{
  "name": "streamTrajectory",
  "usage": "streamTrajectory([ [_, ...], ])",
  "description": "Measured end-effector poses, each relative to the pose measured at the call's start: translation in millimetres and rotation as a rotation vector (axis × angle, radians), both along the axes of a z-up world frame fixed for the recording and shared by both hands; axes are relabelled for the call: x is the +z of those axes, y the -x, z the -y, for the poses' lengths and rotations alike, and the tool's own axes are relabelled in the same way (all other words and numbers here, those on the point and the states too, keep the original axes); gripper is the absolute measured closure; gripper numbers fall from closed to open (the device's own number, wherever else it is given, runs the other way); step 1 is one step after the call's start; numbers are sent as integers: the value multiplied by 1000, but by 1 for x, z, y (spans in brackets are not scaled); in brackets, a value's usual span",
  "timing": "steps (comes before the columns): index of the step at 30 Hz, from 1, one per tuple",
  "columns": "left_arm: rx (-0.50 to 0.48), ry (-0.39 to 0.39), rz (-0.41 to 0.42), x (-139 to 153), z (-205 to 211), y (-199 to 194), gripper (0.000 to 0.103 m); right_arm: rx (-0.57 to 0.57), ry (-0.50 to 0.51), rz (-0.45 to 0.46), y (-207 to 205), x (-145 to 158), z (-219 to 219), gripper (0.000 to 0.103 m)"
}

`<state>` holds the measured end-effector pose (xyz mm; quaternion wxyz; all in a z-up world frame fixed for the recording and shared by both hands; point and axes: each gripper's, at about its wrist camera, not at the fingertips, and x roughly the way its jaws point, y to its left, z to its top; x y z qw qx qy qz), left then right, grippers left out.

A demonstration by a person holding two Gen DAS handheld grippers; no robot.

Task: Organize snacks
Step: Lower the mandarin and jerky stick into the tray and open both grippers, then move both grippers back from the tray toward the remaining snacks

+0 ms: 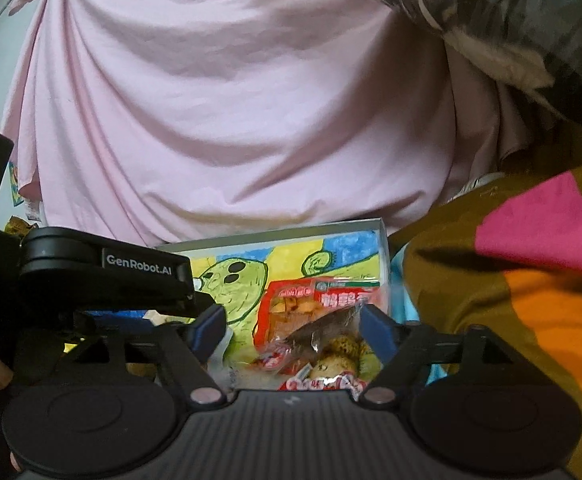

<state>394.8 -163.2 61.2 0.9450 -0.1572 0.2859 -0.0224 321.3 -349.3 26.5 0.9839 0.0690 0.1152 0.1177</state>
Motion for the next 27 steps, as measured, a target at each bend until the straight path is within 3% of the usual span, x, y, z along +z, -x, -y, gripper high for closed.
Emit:
streamTrajectory([
  [5, 29, 0, 27, 9, -10, 15, 16, -5, 32, 41, 14, 8, -2, 6],
  [7, 37, -2, 32, 12, -14, 22, 1, -6, 37, 54, 21, 12, -2, 3],
  [16, 67, -1, 83, 26, -32, 67, 1, -17, 64, 96, 58, 28, -1, 0],
  [27, 24, -40, 134, 35, -44, 131, 1, -63, 120, 177, 116, 39, -12, 0],
])
